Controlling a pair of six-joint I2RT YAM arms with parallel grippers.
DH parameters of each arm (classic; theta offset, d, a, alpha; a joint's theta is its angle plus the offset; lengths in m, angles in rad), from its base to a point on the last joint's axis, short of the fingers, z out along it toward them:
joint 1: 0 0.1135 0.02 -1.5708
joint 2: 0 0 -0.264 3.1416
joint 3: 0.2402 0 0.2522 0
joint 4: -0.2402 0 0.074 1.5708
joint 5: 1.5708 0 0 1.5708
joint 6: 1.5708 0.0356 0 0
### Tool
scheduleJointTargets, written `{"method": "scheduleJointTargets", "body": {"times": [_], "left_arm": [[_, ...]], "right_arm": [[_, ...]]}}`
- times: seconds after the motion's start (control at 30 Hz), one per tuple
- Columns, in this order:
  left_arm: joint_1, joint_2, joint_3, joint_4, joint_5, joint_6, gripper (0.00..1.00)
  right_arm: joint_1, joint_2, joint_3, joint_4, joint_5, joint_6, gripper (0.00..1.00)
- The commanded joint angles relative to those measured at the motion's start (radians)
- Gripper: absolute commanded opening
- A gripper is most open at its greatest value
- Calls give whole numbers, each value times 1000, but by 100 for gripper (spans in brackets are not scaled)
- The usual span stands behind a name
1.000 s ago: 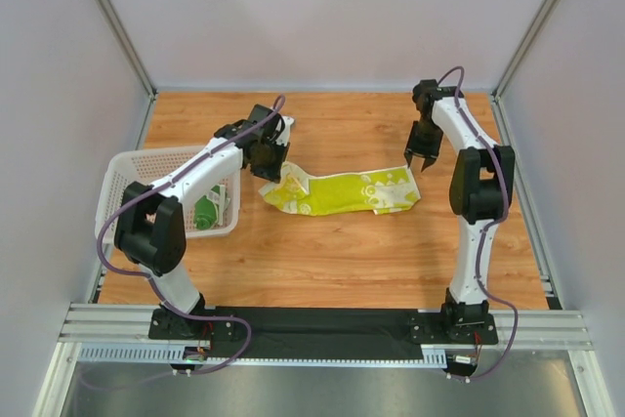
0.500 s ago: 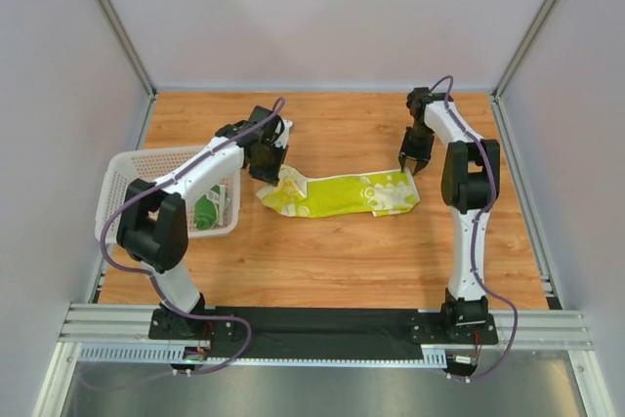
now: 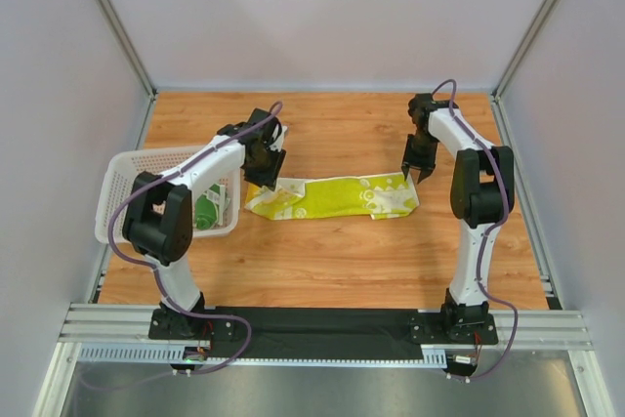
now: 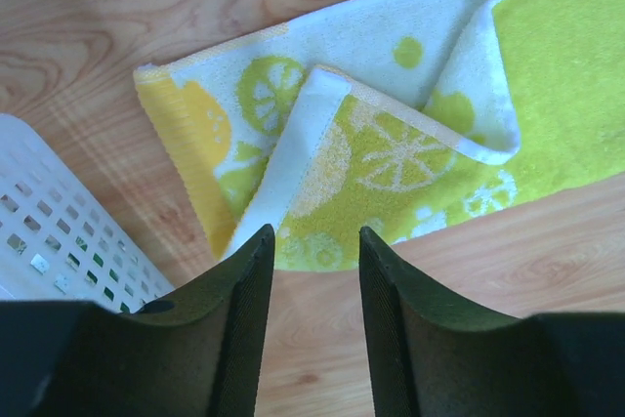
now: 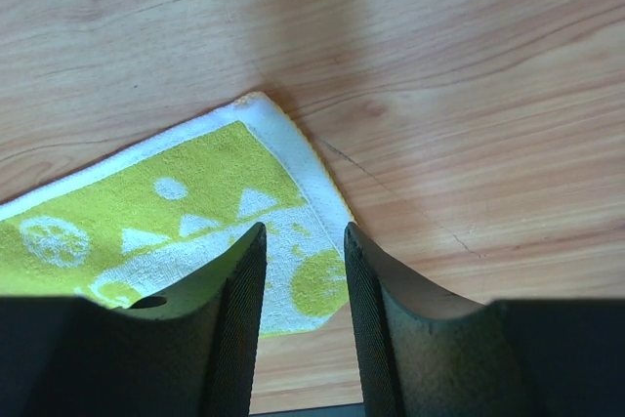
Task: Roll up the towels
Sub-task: Flatten the towel
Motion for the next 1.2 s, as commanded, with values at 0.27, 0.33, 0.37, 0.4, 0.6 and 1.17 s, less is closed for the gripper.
{"method": "scheduleJointTargets", "body": {"times": [0.27,0.33,0.37,0.4,0.6,1.17], "left_arm": [[2,149,98,16,-1,35,52],[2,187,125,10,5,42,52],[2,199,135,7,5,42,52],[2,212,141,4,4,44,52],[2,255,139,4,-13,36,36],[2,187,138,-33,-90,15,19]], "right_arm": [[3,-78,-12,27,13,-33,39],[1,-81,-10,22,15,-36,39],[3,-83,-12,20,18,-37,39],[3,-83,-10,20,18,-37,39],[3,-78,2,8,21,-40,39],[3,-89,-15,3,24,-30,40]]}}
